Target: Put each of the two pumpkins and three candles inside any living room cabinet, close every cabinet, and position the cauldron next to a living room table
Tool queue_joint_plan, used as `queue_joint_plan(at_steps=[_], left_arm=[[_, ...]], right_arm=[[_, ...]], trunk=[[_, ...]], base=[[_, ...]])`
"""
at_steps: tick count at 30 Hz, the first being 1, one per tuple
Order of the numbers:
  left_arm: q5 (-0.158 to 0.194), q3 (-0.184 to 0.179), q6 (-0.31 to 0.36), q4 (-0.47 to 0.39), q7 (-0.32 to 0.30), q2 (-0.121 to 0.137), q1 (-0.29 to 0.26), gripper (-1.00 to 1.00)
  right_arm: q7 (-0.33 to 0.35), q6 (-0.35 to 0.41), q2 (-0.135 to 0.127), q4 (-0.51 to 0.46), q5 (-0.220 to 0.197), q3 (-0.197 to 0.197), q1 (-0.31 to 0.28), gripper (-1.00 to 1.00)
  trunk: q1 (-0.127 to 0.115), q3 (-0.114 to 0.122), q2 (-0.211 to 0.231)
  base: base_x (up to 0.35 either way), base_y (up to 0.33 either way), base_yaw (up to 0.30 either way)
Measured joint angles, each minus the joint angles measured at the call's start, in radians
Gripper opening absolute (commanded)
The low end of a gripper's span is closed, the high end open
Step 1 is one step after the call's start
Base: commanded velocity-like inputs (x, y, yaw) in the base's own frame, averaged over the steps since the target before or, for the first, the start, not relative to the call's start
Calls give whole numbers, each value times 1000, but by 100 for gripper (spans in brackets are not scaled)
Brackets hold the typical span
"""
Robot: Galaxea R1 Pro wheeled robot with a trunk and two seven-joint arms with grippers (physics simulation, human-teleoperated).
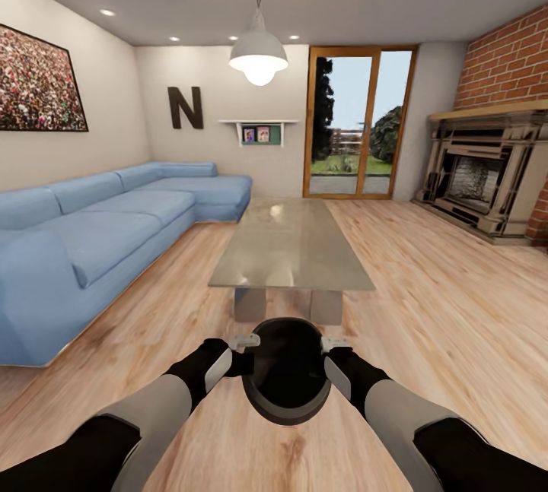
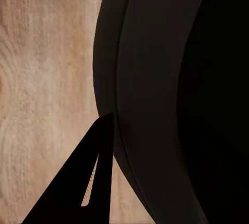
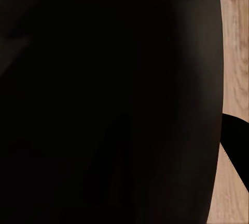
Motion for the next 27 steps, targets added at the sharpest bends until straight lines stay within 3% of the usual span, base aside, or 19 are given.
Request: queue_joint_plan(at_steps=[8, 27], left_arm=[[-1, 0, 0, -1, 0, 0, 0, -100], [-1, -1, -1, 0, 0, 0, 0, -100]], right_arm=[[1, 0, 0, 0, 3, -2, 0, -100], [1, -4, 0, 1, 0, -2, 1, -100]], trunk=[[0, 0, 0], [0, 0, 0]], base=[[192, 3, -3], [4, 0, 0]])
